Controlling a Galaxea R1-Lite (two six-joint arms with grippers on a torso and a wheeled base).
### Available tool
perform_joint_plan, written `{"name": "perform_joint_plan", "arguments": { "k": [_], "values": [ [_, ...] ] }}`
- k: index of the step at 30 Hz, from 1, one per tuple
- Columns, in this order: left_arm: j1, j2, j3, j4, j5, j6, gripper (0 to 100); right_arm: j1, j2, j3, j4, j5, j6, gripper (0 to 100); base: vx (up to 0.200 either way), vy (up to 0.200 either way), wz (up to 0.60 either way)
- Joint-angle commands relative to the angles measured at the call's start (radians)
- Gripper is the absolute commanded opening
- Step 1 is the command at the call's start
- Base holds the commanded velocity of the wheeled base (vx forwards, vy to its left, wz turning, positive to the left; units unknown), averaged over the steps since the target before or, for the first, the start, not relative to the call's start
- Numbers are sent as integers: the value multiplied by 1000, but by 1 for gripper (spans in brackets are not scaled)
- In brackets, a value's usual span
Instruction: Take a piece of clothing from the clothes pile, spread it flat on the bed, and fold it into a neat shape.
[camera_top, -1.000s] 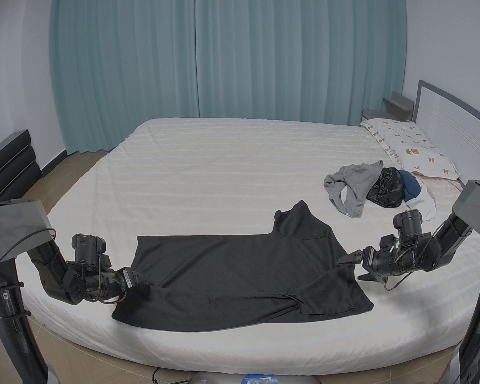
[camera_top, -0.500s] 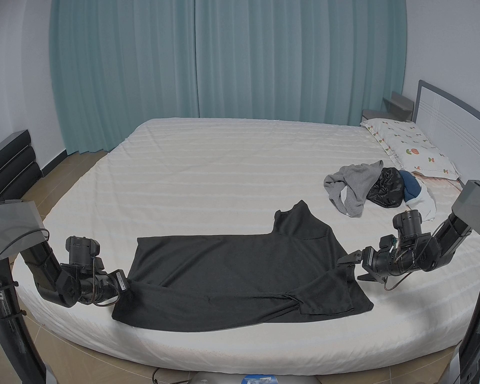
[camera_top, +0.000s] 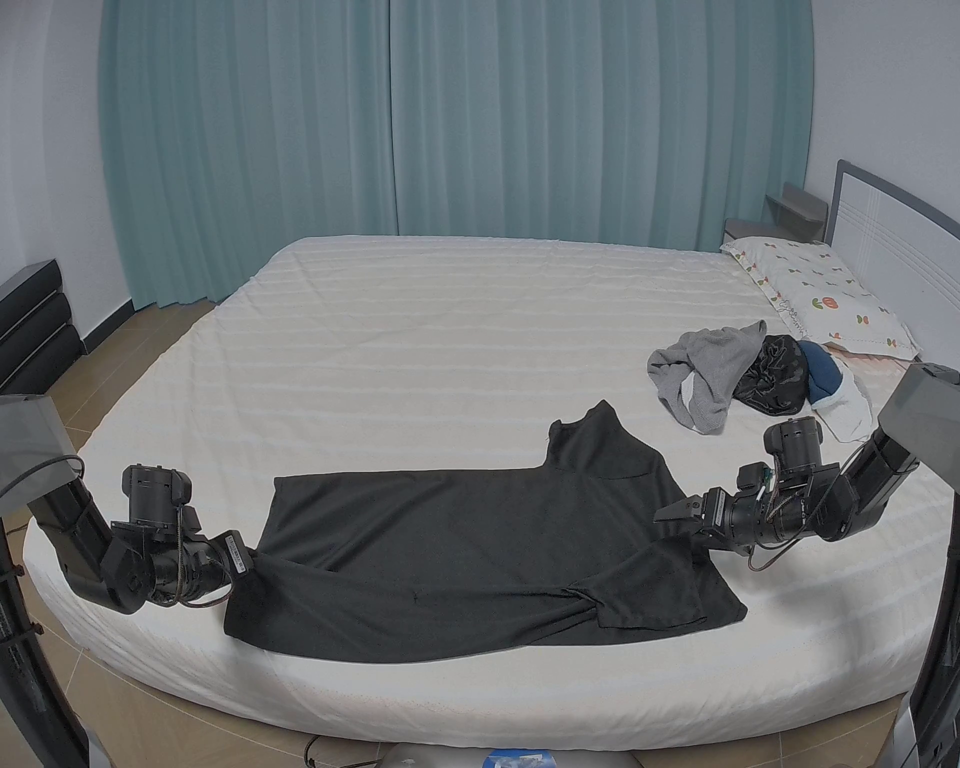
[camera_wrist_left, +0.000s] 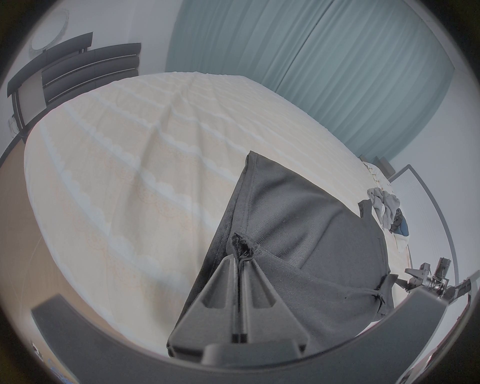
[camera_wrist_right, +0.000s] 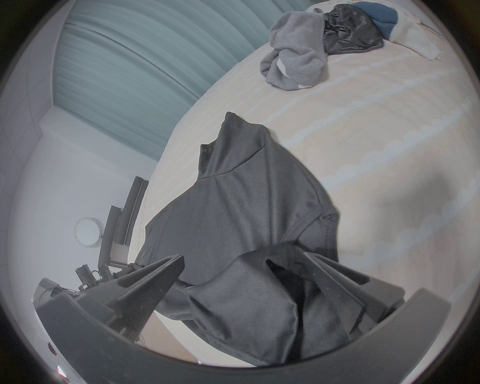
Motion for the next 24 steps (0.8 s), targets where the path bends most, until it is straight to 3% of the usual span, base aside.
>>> {"name": "perform_joint_plan", "arguments": {
  "k": [1,17,18,24],
  "values": [
    [0,13,-4,-1,0,-1,0,5,37,-32,0,0,-19,100,0,0,0],
    [11,47,-16,-2,0,-3,0,3,104,-46,-15,9,-221,100,0,0,0],
    [13,51,-18,-2,0,-3,0,2,106,-44,-15,9,-232,0,0,0,0],
    [23,71,-33,-2,0,-10,0,-7,100,-38,-15,4,-240,0,0,0,0]
  ]
}}
